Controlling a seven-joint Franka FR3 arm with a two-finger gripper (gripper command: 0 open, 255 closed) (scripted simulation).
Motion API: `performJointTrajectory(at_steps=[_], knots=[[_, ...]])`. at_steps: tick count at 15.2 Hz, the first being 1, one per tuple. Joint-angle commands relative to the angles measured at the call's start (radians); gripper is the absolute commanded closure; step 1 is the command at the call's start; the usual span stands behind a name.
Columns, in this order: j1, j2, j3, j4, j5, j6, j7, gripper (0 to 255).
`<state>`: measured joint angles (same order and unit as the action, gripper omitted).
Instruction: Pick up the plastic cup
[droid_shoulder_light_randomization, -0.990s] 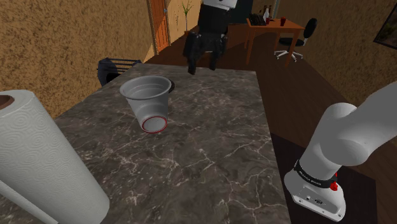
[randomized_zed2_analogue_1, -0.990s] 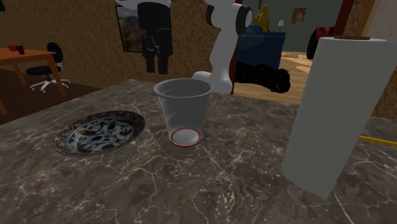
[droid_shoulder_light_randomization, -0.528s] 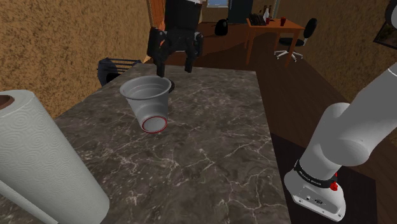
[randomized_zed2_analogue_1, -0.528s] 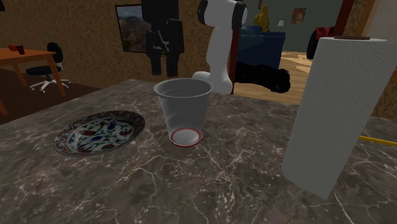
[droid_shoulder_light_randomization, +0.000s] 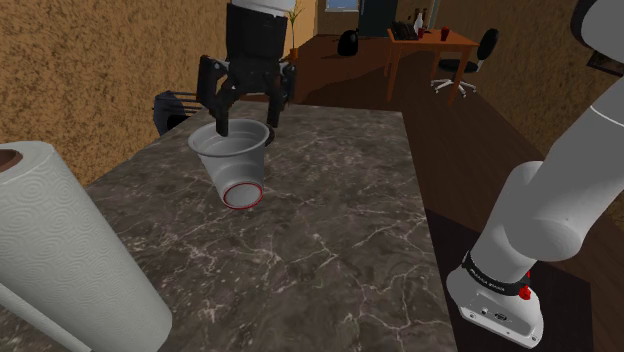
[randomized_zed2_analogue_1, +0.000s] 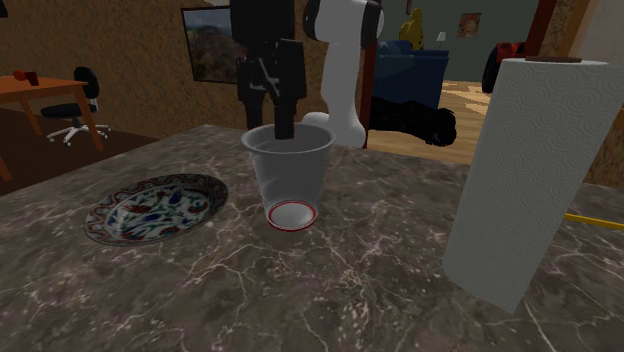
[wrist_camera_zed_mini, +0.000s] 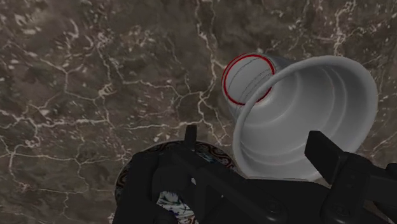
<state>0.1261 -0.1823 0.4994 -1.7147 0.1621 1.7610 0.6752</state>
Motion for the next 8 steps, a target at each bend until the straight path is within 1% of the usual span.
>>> performJointTrajectory(at_steps=[1, 4, 5, 8], knots=[[0.001, -0.007, 0.000, -0.034, 0.004, 0.028, -0.004, 0], [0.002, -0.013, 0.000, -0.061, 0.008, 0.049, -0.008, 0], [0.002, -0.014, 0.000, -0.062, 0.008, 0.050, -0.007, 255], [0.002, -0.013, 0.001, -0.061, 0.008, 0.050, -0.006, 255]])
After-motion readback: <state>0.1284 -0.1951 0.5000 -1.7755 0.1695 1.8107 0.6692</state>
